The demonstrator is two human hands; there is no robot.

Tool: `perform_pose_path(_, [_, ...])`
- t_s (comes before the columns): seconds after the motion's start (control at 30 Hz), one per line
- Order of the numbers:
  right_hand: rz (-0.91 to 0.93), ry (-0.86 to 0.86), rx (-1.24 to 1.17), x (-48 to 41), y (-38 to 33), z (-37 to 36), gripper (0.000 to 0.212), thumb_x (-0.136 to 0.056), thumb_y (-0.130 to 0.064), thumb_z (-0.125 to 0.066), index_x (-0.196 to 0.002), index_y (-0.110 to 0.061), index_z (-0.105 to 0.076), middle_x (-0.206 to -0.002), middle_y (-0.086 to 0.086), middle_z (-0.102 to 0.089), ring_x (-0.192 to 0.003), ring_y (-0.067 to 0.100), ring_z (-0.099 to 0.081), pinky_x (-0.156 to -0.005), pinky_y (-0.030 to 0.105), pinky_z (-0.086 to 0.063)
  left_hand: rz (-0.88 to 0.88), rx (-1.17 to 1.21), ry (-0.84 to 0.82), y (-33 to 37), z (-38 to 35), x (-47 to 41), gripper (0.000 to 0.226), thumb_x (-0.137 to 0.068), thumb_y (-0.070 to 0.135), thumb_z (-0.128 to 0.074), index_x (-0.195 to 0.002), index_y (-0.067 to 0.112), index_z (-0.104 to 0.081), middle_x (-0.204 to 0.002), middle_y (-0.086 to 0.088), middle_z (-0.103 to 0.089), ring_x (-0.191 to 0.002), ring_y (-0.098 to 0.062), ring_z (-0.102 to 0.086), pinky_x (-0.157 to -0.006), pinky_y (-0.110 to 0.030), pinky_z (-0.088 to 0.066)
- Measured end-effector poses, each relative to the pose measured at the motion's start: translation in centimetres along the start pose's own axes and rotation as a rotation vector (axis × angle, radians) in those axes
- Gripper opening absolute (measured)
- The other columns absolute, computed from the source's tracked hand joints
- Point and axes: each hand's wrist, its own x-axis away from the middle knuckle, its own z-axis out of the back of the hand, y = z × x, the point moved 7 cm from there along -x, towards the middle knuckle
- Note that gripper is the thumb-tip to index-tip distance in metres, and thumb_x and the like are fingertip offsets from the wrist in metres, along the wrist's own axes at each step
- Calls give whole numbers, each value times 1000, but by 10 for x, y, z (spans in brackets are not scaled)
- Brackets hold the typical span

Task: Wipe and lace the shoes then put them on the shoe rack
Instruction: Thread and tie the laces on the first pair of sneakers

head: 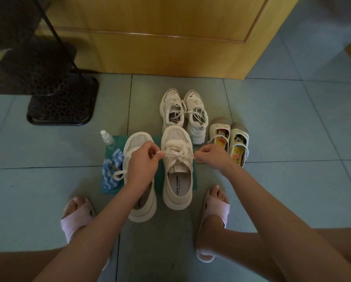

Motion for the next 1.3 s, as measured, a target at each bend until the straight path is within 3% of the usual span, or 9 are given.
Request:
perform_pose_path(0.1, [-29,-51,-8,2,1,-3,16,-84,-19,-61,-69,-13,-62,-62,-3,-55,-54,4,-45,-45,15,-34,14,45,-32,5,0,-1,10,-86,20,-63,-87,12,-57,-75,6,-56,-67,-6,-52,-54,-10,-40])
perform_pose_path(0.2, [-29,-67,-11,4,2,-5,15,-84,-19,-60,-72,-12,-62,-67,-1,-57,-55,6,-44,-43,14,-33,20,83,-66,9,1,-3,11,-86,16,-63,-86,9,-56,-73,3,-56,-64,-7,-52,-51,-6,-43])
perform_pose_path(0.33, [-45,-1,17,0,1,-3,16,-81,-21,-63,-71,-10,-62,-69,3,-58,-61,9,-47,-54,23,-37,41,117,-51,6,-1,-3,10,-86,15,-62,-83,10,-54,-72,1,-59,-69,-14,-57,-58,-17,-43])
perform_pose_path(0.5, [-116,-16,35,3,7,-2,17,-82,-21,-58,-70,-10,-61,-60,-1,-52,-51,8,-40,-43,17,-31,83,141,-39,-1,-2,0,10,-86,14,-61,-82,10,-54,-77,-7,-63,-63,-17,-57,-59,-29,-49])
perform_pose_path(0.7, [-28,-48,-80,3,1,-12,15,-88,-16,-56,-73,-14,-56,-70,-1,-59,-53,6,-47,-37,11,-34,40,168,-135,9,-8,3,14,-89,11,-58,-101,17,-61,-81,-2,-63,-68,-10,-61,-52,-8,-48])
perform_pose_path(0.9, [90,-72,-72,4,-7,-17,12,-85,-16,-67,-75,-14,-61,-67,-3,-60,-42,-6,-51,-40,7,-36,58,141,-91,6,-6,5,7,-88,14,-61,-92,13,-67,-77,-3,-66,-64,-10,-62,-49,-9,-48])
perform_pose_path(1.0, [103,-17,-58,0,-4,-11,20,-84,-14,-69,-66,-16,-61,-64,0,-59,-57,7,-53,-50,13,-42,85,126,-48,3,-2,3,7,-88,13,-60,-91,12,-66,-71,-2,-64,-56,-8,-59,-46,-10,-47])
perform_pose_path(1.13, [-3,-18,-82,-1,7,-7,18,-84,-15,-69,-69,-5,-64,-62,6,-58,-52,11,-47,-43,15,-38,105,81,-25,-2,0,7,9,-88,15,-60,-90,10,-68,-70,-1,-64,-58,-12,-61,-54,-22,-54])
perform_pose_path(1.3, [-65,-102,-108,10,14,-13,26,-82,-34,-70,-91,-10,-63,-80,2,-61,-67,14,-57,-53,22,-46,-46,-33,-49,9,8,10,13,-85,22,-64,-96,15,-69,-86,3,-65,-73,-8,-59,-72,-29,-53])
